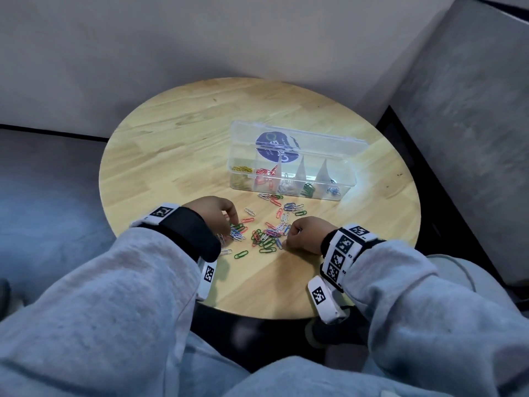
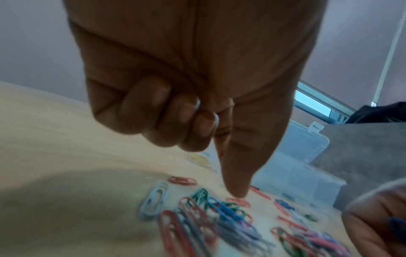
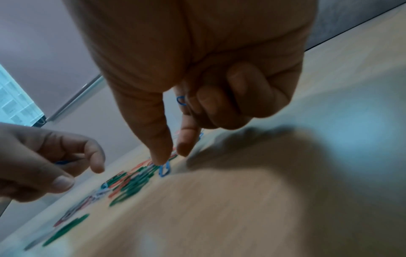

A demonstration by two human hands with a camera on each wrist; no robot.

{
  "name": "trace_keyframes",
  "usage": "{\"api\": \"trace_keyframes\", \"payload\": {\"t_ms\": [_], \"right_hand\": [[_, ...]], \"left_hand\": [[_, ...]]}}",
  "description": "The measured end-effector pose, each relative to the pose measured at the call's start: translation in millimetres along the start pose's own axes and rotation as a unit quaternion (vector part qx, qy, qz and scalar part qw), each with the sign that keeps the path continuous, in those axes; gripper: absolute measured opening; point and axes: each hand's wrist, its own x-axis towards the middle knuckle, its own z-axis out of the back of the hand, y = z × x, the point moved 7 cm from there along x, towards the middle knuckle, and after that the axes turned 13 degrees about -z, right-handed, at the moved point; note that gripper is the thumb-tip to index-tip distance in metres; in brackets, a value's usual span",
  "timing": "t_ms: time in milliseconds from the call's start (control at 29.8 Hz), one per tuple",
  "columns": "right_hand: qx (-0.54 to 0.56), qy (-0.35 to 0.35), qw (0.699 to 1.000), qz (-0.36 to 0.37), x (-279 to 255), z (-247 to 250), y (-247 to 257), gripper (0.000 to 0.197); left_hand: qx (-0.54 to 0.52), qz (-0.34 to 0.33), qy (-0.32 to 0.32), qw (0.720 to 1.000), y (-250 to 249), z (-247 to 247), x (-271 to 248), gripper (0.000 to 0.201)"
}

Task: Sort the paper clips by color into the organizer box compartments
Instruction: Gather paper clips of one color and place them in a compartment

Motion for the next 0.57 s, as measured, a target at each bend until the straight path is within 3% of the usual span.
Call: {"api": "trace_keyframes", "payload": {"t_ms": [269,437,571], "right_hand": [[-0.033,-0.038,0.999,0.015,5,-7,14,0.011],[-0.029,-0.011,0.999,0.015,9,-14,15,0.009],[-0.025,0.010,0.999,0.018,9,-12,10,0.010]], "left_hand": [[0.045,-0.011,0.033,0.998,-3,-14,8,0.020],[0.047,-0.013,0.026,0.998,1,-17,15,0.021],[0.028,-0.018,0.019,0.999,3,-15,15,0.009]]}}
